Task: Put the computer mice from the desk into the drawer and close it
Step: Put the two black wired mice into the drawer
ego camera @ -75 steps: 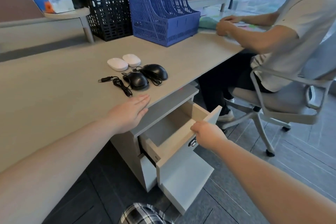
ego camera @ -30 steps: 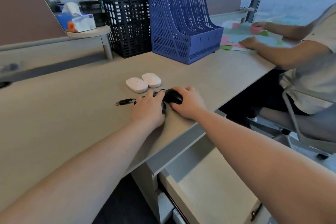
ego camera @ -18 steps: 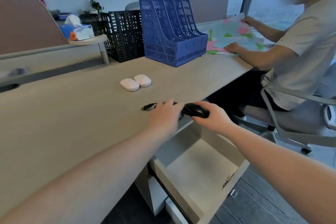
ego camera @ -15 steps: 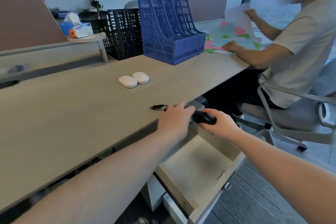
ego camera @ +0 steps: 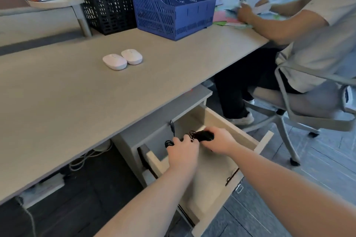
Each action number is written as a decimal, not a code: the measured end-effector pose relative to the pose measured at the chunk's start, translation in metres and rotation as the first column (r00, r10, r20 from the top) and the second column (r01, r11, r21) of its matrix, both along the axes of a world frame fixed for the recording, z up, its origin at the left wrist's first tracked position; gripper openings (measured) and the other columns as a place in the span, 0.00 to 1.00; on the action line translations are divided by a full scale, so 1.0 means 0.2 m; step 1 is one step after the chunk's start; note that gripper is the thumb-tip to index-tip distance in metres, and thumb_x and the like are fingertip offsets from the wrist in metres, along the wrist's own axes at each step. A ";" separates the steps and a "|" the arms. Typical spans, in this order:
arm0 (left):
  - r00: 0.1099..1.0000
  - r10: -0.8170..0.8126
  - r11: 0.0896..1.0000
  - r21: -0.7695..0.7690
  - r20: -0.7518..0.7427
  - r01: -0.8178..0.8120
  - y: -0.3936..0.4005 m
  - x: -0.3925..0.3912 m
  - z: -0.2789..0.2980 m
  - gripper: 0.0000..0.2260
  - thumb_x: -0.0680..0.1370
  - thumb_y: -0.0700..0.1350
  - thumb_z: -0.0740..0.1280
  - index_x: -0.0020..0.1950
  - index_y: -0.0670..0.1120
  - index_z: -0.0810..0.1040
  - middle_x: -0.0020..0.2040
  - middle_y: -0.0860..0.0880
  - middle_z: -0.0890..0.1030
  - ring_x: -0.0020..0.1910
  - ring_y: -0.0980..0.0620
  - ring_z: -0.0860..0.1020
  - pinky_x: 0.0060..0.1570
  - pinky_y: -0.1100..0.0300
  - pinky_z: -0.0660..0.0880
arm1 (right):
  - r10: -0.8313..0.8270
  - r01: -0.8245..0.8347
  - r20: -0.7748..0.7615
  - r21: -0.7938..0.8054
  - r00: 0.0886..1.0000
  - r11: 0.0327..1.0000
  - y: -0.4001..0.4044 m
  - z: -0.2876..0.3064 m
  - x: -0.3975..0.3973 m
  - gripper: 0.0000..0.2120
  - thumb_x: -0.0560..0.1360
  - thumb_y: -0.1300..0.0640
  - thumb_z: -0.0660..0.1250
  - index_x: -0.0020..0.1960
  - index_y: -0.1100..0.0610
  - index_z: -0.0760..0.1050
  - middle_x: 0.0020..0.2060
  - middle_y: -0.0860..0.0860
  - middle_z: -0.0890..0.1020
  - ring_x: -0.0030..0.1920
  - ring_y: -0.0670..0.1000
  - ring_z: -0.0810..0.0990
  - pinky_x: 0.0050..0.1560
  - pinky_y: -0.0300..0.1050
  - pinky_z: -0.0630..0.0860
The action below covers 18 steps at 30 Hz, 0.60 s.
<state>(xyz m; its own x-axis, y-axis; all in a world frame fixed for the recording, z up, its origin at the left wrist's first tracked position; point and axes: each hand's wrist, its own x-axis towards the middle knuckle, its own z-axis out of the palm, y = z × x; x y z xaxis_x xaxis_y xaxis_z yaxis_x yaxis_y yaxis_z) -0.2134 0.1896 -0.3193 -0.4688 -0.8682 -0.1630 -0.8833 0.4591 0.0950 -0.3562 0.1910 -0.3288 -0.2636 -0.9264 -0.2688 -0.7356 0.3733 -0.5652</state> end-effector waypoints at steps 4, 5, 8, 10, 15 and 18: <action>0.995 0.022 0.998 0.056 0.096 -0.027 -0.05 -0.01 -0.15 0.20 0.76 0.35 0.60 0.68 0.44 0.66 0.64 0.41 0.69 0.61 0.35 0.66 0.48 0.46 0.73 | 0.017 -0.014 -0.032 0.087 0.999 0.996 -0.10 -0.12 0.04 0.21 0.71 0.50 0.68 0.63 0.48 0.73 0.58 0.59 0.77 0.58 0.60 0.76 0.61 0.49 0.75; 0.994 0.020 0.997 0.072 0.108 -0.028 -0.07 -0.01 -0.17 0.20 0.76 0.35 0.60 0.68 0.44 0.65 0.65 0.41 0.69 0.61 0.35 0.66 0.46 0.47 0.72 | 0.018 -0.013 -0.042 0.097 0.999 0.995 -0.11 -0.13 0.06 0.22 0.72 0.51 0.67 0.65 0.49 0.71 0.61 0.60 0.74 0.60 0.60 0.75 0.63 0.49 0.73; 0.997 0.023 0.991 0.126 0.074 -0.032 -0.11 -0.02 -0.22 0.18 0.77 0.39 0.63 0.67 0.44 0.66 0.66 0.40 0.66 0.62 0.35 0.64 0.47 0.45 0.74 | 0.026 -0.017 -0.087 0.102 0.996 0.995 -0.14 -0.17 0.07 0.25 0.73 0.51 0.67 0.69 0.50 0.67 0.64 0.60 0.69 0.63 0.61 0.73 0.65 0.49 0.70; 0.998 0.041 0.974 0.220 0.047 -0.051 -0.12 -0.03 -0.25 0.23 0.76 0.44 0.67 0.68 0.46 0.64 0.68 0.42 0.62 0.64 0.35 0.62 0.53 0.46 0.73 | 0.051 -0.039 -0.117 0.103 0.992 0.994 -0.14 -0.19 0.07 0.27 0.72 0.50 0.68 0.69 0.48 0.66 0.63 0.59 0.69 0.64 0.62 0.72 0.65 0.51 0.71; 0.990 0.125 0.943 0.319 -0.063 -0.098 -0.11 -0.02 -0.26 0.28 0.72 0.52 0.70 0.69 0.47 0.64 0.67 0.45 0.62 0.65 0.39 0.61 0.61 0.48 0.69 | 0.095 -0.076 -0.144 0.136 0.985 0.988 -0.13 -0.21 0.05 0.31 0.71 0.48 0.70 0.71 0.46 0.63 0.63 0.58 0.68 0.65 0.60 0.70 0.64 0.53 0.72; 0.981 0.168 0.945 0.298 -0.093 -0.134 -0.12 -0.01 -0.23 0.24 0.73 0.47 0.69 0.66 0.45 0.67 0.65 0.43 0.64 0.64 0.41 0.65 0.60 0.50 0.69 | 0.122 -0.094 -0.195 0.150 0.973 0.984 -0.12 -0.20 0.05 0.33 0.71 0.48 0.70 0.72 0.45 0.61 0.63 0.57 0.69 0.65 0.60 0.68 0.62 0.52 0.73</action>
